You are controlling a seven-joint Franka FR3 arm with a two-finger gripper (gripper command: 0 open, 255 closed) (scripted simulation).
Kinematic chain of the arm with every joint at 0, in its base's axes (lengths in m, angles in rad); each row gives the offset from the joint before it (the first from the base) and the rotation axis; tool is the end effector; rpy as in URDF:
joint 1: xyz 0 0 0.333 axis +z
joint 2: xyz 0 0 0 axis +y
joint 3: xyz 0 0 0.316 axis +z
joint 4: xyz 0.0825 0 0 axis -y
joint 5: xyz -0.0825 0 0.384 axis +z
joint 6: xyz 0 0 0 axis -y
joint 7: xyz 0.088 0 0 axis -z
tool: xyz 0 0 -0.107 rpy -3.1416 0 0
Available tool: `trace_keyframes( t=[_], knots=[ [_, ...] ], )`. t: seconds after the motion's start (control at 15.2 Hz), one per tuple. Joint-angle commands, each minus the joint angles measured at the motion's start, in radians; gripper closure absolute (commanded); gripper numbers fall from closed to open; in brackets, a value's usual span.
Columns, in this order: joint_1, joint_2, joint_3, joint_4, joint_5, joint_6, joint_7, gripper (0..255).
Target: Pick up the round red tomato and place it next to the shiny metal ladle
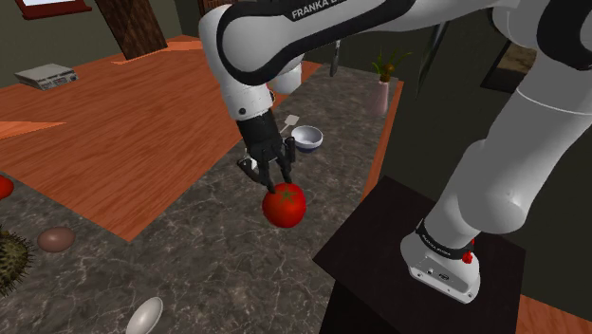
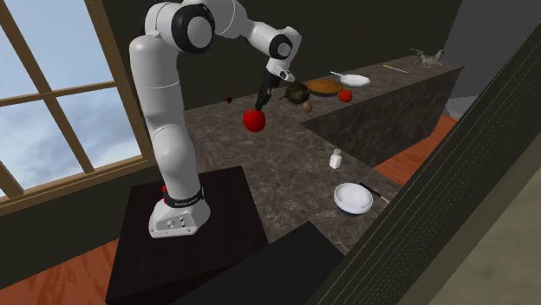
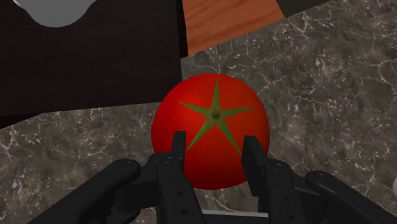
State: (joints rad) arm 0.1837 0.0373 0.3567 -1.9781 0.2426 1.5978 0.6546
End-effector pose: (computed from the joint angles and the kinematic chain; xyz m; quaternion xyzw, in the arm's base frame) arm 0.4290 0.2851 0.4258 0.9674 -0.0823 -0.2391 0.0127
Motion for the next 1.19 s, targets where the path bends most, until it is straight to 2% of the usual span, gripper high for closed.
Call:
trace_keyframes(
  t=[0.0,0.66,0.92,1.12],
  knots=[
    [0.023,0.052,0.021,0.062,-0.001,-0.001,0.05,255],
    [0.177,0.342,0.093,0.415,-0.049,-0.021,0.293,255],
    [0.262,0.487,0.103,0.618,-0.088,-0.062,0.384,255],
    [0.34,0.617,0.103,0.817,-0.121,-0.117,0.448,255]
  ],
)
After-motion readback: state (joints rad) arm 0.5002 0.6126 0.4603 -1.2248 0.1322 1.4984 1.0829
